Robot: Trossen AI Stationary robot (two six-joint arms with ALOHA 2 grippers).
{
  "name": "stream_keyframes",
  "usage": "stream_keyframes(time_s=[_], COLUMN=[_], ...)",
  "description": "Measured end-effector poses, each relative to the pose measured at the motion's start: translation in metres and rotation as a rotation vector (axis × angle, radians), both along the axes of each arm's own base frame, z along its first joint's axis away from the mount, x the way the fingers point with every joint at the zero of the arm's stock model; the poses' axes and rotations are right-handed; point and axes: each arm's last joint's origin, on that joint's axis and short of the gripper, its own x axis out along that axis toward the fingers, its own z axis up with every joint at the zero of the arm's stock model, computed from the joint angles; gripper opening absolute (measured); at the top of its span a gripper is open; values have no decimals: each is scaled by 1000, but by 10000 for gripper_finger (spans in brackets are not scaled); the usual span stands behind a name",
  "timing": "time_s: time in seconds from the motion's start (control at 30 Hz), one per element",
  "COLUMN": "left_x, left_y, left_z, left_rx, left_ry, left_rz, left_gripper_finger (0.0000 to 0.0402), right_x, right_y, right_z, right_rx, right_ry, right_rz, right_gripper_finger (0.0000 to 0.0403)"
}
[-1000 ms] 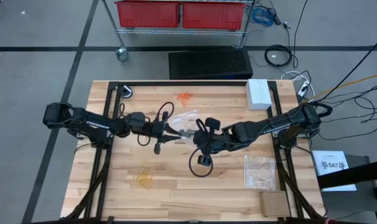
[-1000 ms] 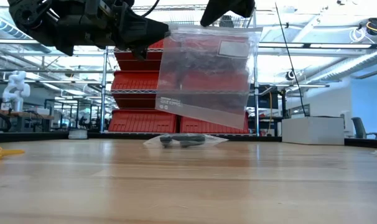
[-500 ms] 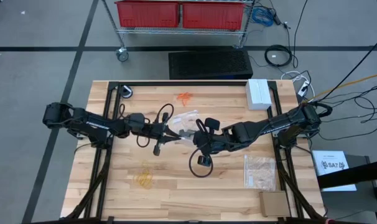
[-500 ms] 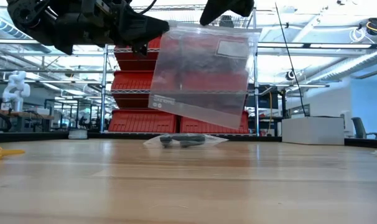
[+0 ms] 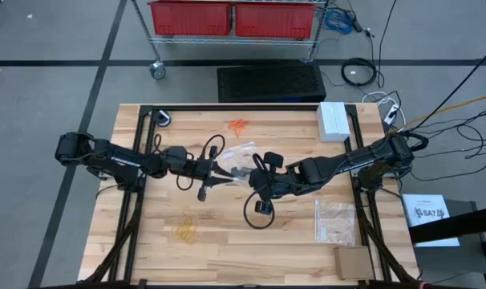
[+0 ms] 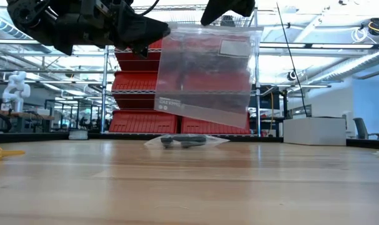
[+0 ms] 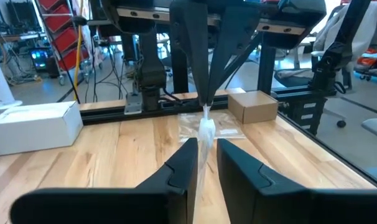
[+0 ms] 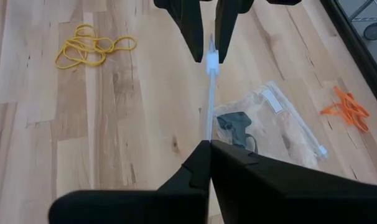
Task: Sort rubber bands
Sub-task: Open the top zip bag
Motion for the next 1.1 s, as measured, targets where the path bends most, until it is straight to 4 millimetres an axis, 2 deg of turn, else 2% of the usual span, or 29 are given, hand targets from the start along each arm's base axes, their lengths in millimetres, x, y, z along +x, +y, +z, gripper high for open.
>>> stream_keyframes(time_s=[0.57,0.8,0.93,1.1], left_x=[0,2,4,5], left_y=[-3,-3,-3,-2], left_z=[-2,0,0,1], left_rx=[26,44,67,70], left_ry=[10,26,50,53], left_rz=[-13,-14,-15,22], left_gripper_finger=[59,8,5,3], right_x=[3,3,4,10], right_y=[-1,-2,-2,-6], right_z=[2,2,2,7], right_rx=[7,8,9,36], right_ry=[-20,-20,-27,-99], right_rz=[31,30,29,21], right_gripper_finger=[0,1,18,62])
